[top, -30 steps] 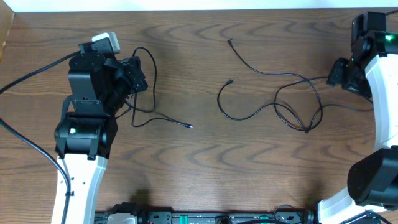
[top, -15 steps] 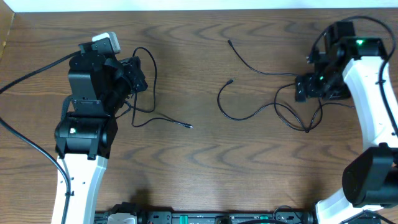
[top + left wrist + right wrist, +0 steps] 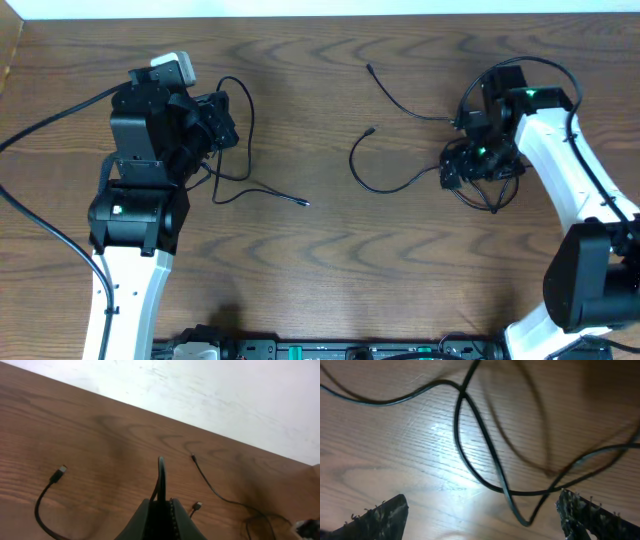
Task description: Untangle cables
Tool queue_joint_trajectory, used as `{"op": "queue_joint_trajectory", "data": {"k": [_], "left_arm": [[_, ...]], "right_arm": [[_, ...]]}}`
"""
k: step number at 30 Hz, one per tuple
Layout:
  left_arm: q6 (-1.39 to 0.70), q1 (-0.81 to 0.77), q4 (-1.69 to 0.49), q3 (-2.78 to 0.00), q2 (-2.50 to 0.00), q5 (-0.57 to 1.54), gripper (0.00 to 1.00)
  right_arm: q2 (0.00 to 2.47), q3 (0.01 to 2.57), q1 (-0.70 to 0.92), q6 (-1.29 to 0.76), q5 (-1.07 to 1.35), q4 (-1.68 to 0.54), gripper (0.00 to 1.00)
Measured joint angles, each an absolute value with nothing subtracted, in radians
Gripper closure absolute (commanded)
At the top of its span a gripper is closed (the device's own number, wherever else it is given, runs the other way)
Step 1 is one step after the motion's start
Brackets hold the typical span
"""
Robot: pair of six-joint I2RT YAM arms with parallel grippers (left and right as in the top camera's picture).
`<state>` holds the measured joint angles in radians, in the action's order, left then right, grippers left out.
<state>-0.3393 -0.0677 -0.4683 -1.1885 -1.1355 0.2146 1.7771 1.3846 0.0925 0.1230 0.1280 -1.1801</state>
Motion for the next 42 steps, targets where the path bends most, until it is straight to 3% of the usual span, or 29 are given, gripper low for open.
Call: {"op": "queue_joint_trajectory", "data": {"k": [6, 19, 27, 38, 42], "left_arm": [[-0.336, -0.067, -0.472, -1.188, -1.135, 0.239, 0.89], [-0.316, -0.067, -0.496, -1.188, -1.136, 0.239, 0.89], [-0.316, -0.067, -0.524, -1.188, -1.137, 0.239, 0.89], [-0.316, -0.068, -0.547, -1.188, -1.137, 0.239, 0.90], [-0.316, -0.067, -0.558, -1.188, -1.137, 0.239, 0.90]], "right_arm": [[1.861, 1.384, 0.132, 0.110, 0.142, -1.153, 0.11], [1.961, 1.380, 0.150, 0.057, 0.140, -1.127, 0.27], [1.974, 1.379, 0.150, 0.052, 0.139, -1.114, 0.26], [1.974, 1.338, 0.150, 0.051, 0.139, -1.089, 0.35], [1.974, 1.332, 0.150, 0.048, 0.139, -1.086, 0.31]]}}
